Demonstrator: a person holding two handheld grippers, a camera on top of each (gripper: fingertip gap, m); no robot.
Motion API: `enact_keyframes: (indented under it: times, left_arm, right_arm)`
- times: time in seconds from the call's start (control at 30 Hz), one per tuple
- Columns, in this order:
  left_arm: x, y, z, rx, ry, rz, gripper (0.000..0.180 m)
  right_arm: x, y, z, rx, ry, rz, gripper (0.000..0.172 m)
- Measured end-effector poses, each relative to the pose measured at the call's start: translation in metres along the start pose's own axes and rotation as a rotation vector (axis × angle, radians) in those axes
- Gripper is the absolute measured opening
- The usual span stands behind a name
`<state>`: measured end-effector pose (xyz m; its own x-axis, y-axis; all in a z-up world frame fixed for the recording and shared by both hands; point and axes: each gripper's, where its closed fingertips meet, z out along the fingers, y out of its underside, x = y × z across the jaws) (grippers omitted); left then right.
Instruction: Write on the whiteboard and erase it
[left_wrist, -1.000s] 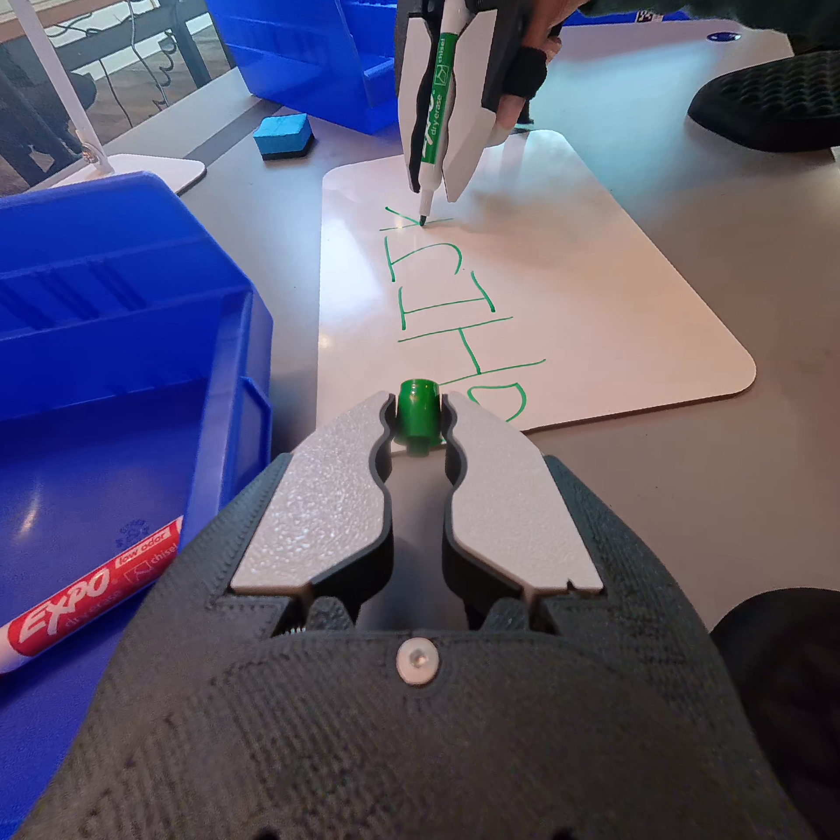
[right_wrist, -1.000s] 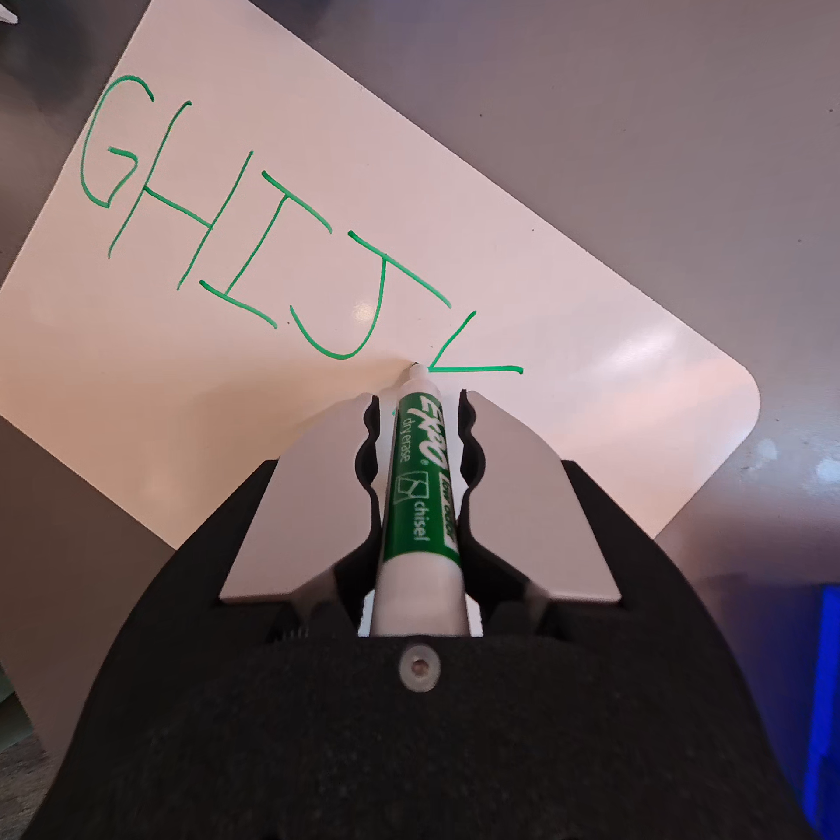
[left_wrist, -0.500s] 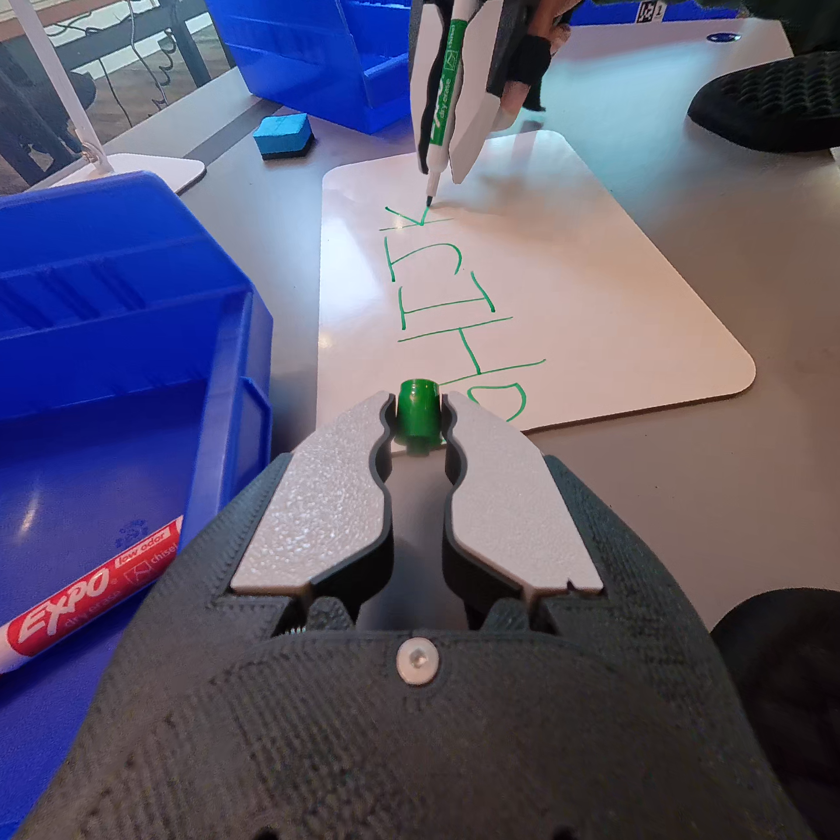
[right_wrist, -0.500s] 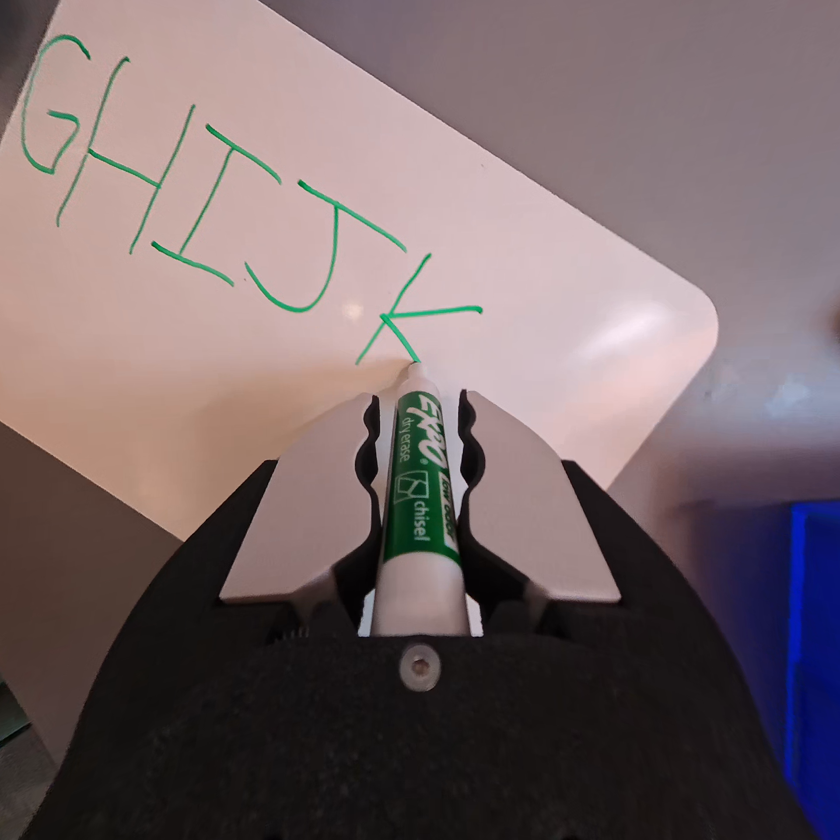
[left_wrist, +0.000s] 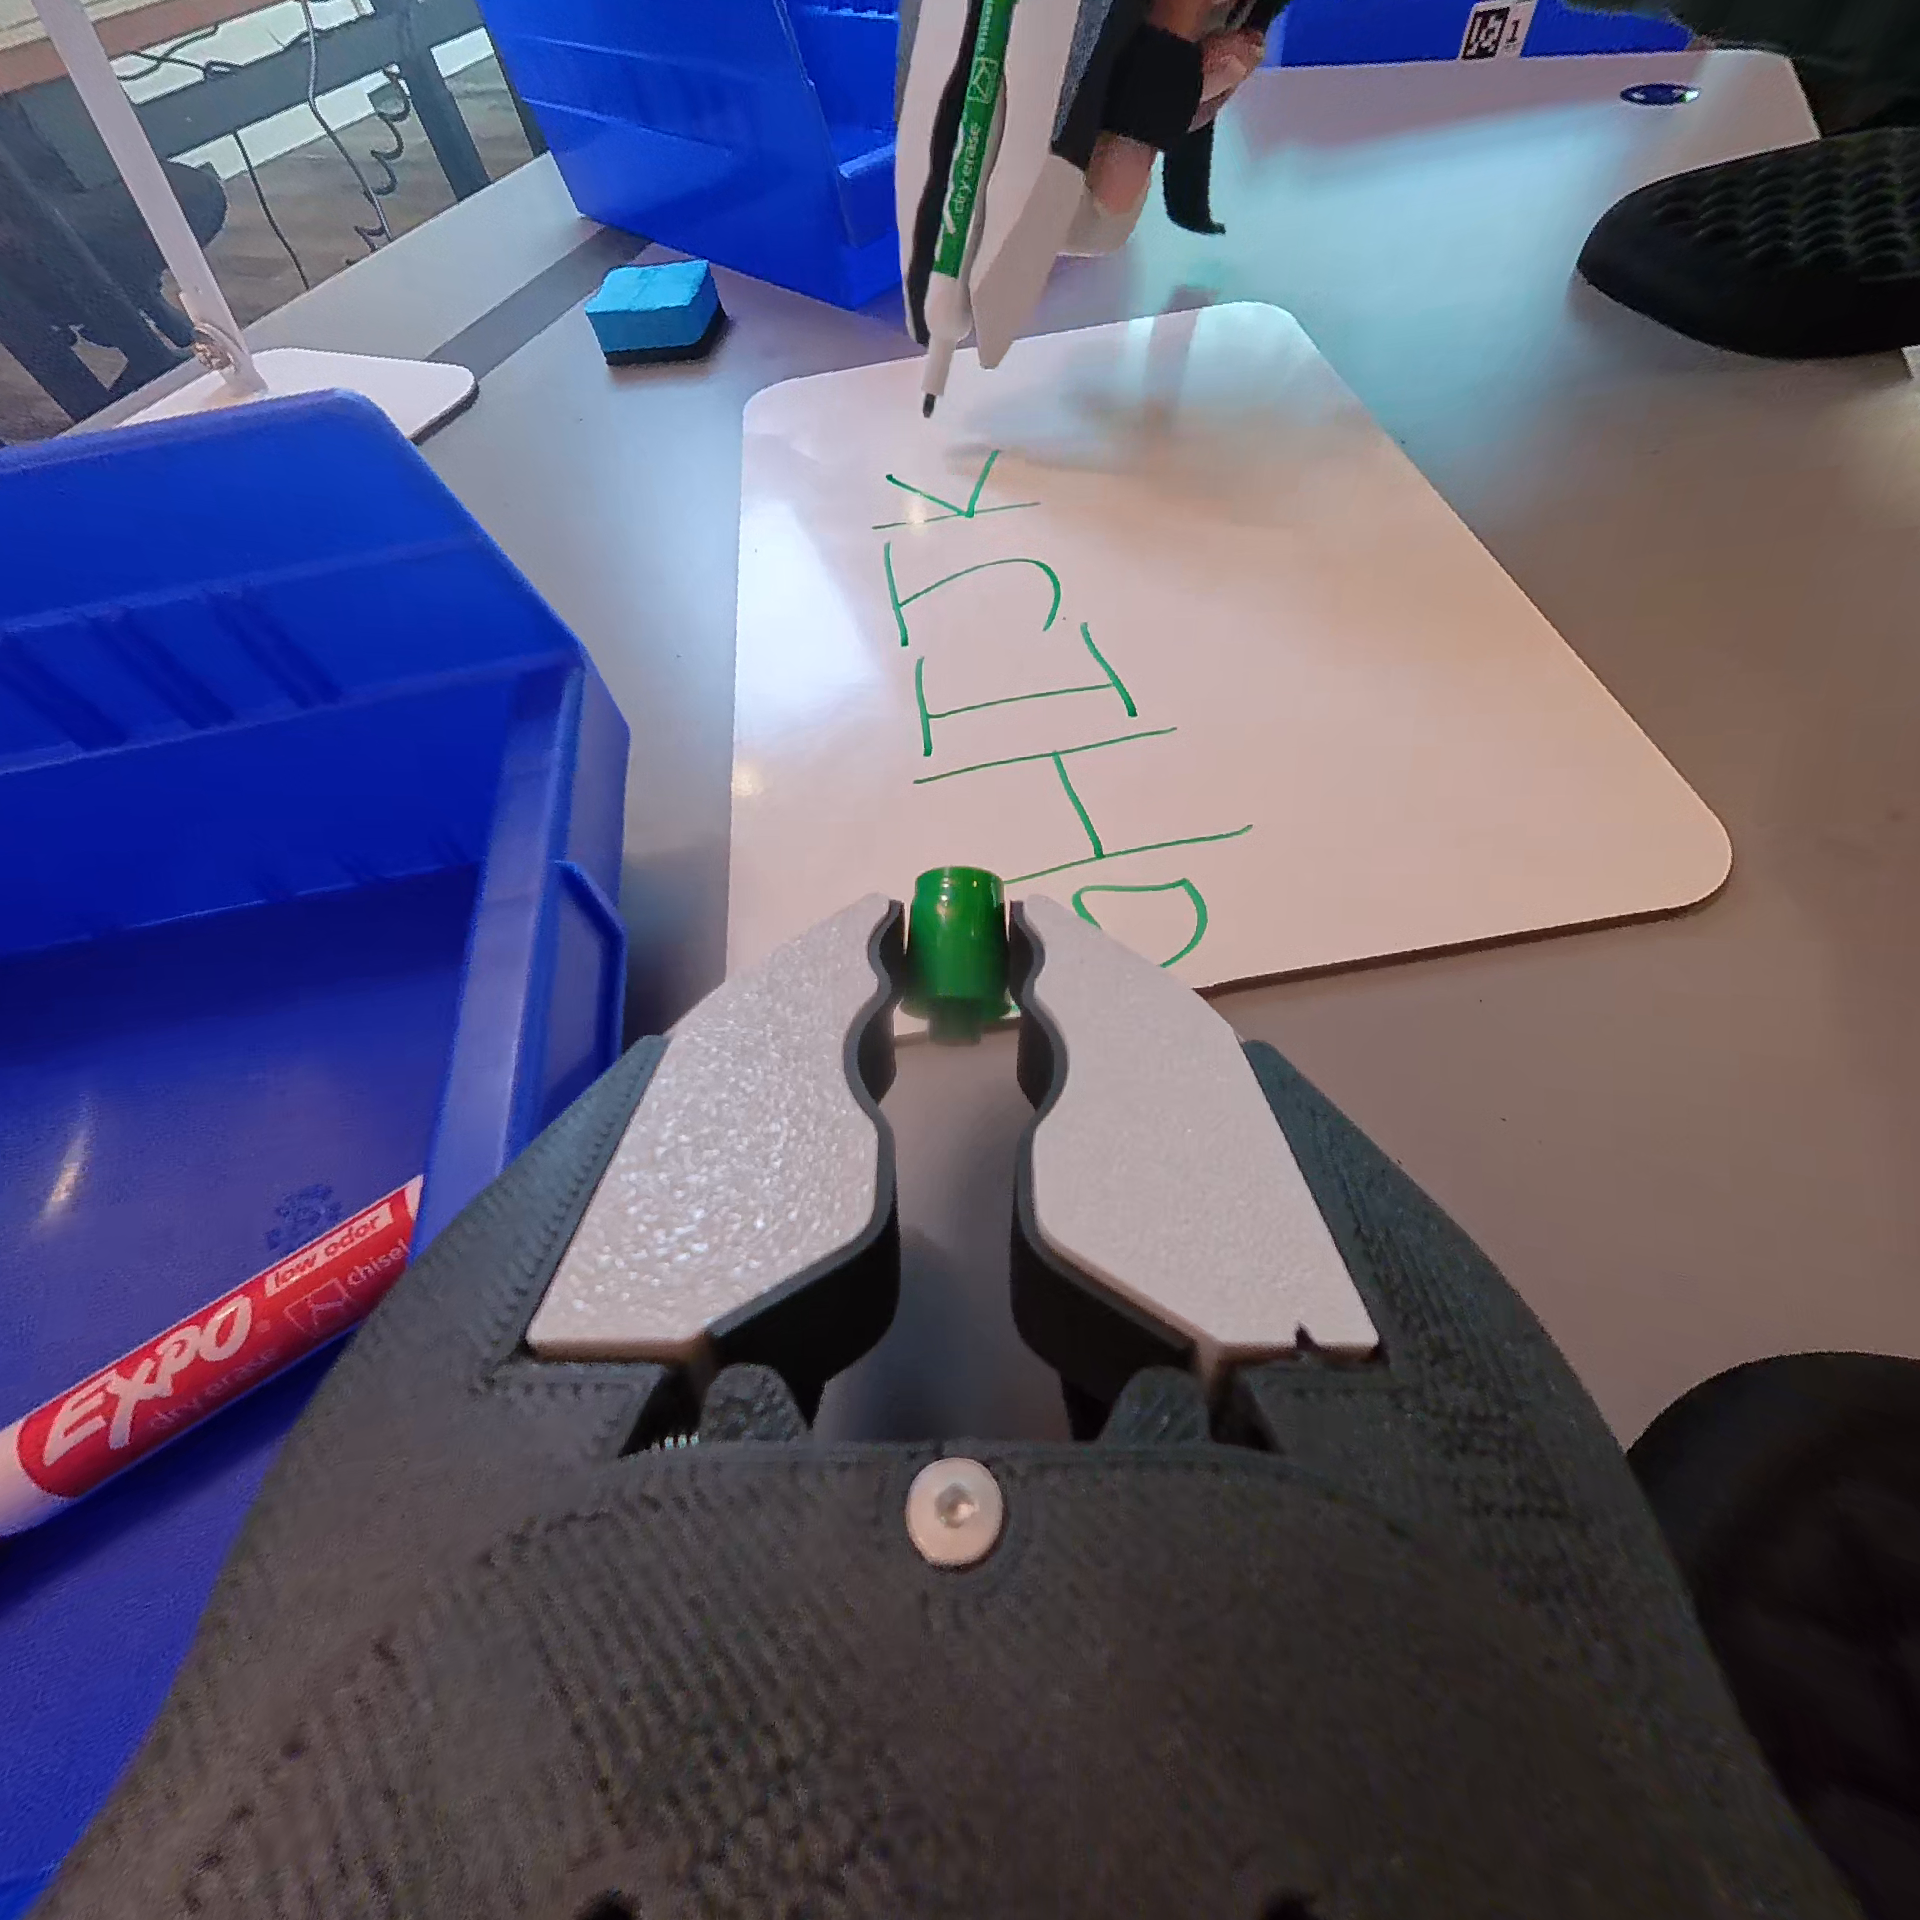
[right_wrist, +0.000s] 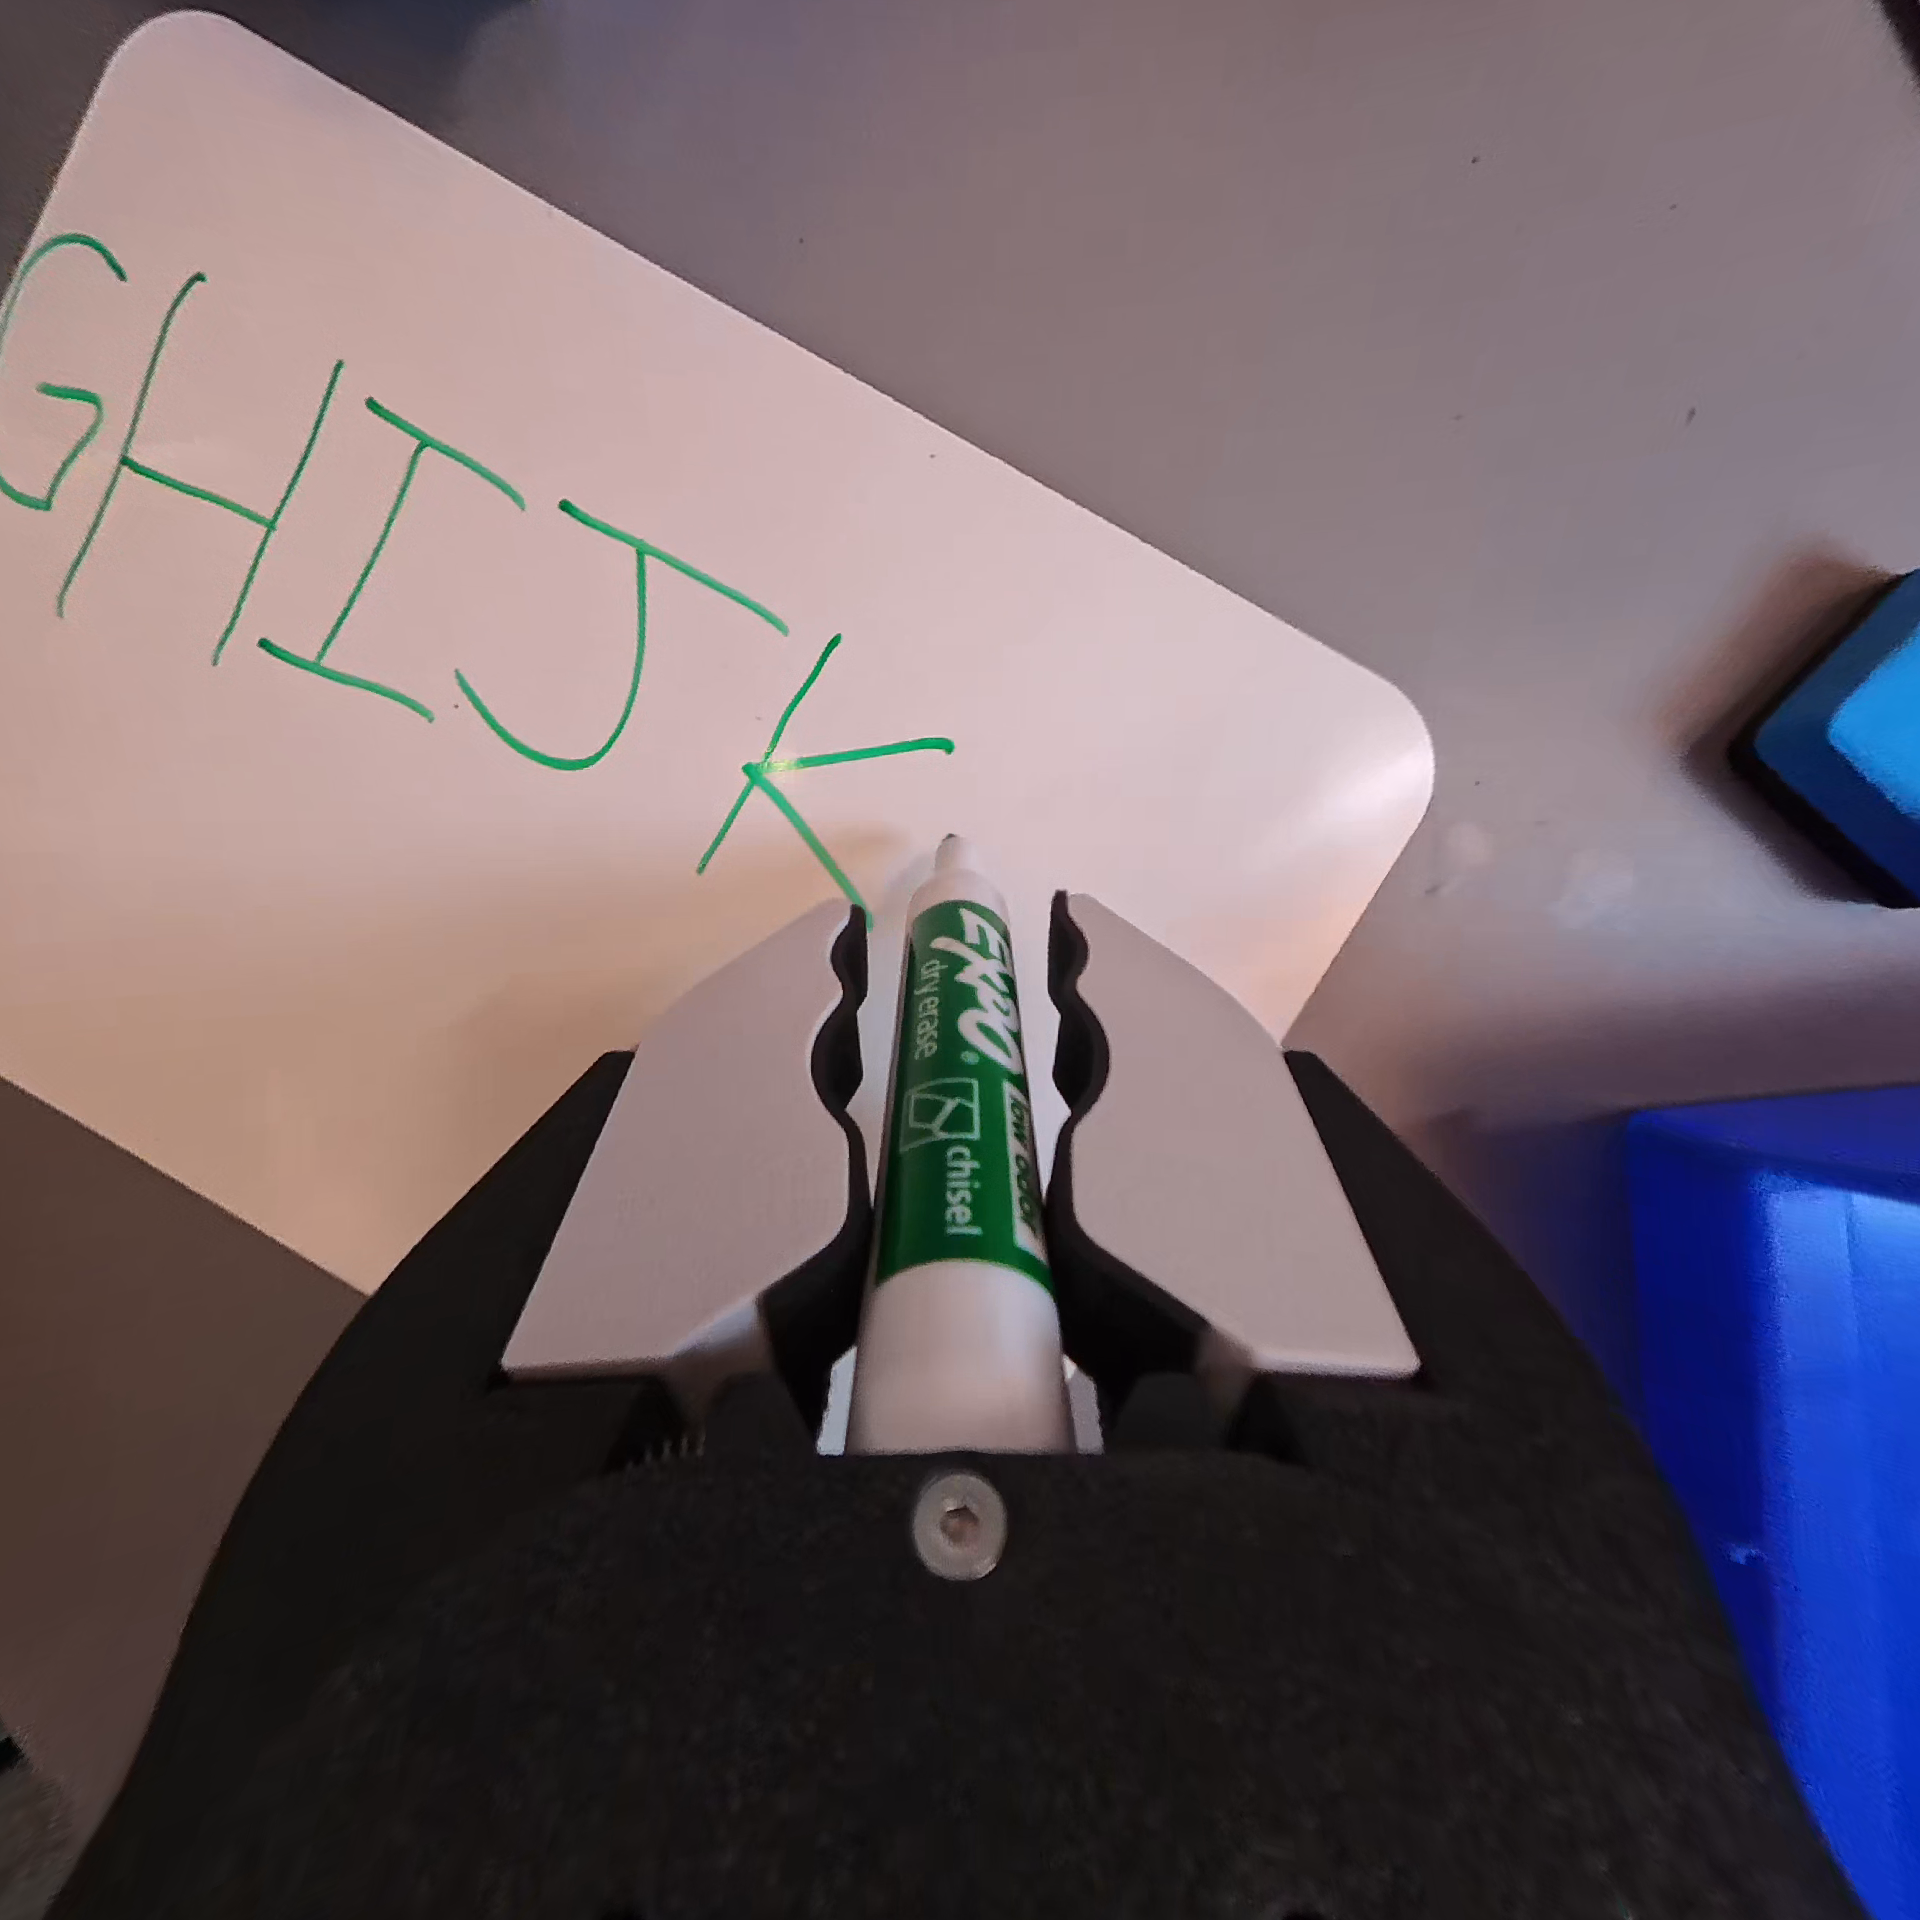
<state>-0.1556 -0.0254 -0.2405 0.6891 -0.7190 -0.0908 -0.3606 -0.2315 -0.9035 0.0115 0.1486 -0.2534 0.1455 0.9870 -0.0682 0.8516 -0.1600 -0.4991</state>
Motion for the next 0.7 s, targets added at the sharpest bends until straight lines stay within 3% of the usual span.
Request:
enact_keyframes:
  times: [0.43, 0.7]
  left_arm:
    - [0.001, 0.000, 0.000, -0.002, 0.005, -0.001, 0.019]
    - [0.001, 0.001, 0.000, -0.003, 0.002, 0.002, 0.019]
  right_arm:
    - [0.020, -0.007, 0.015, -0.040, 0.025, -0.001, 0.035]
    - [-0.004, 0.018, 0.003, -0.093, -0.009, -0.017, 0.035]
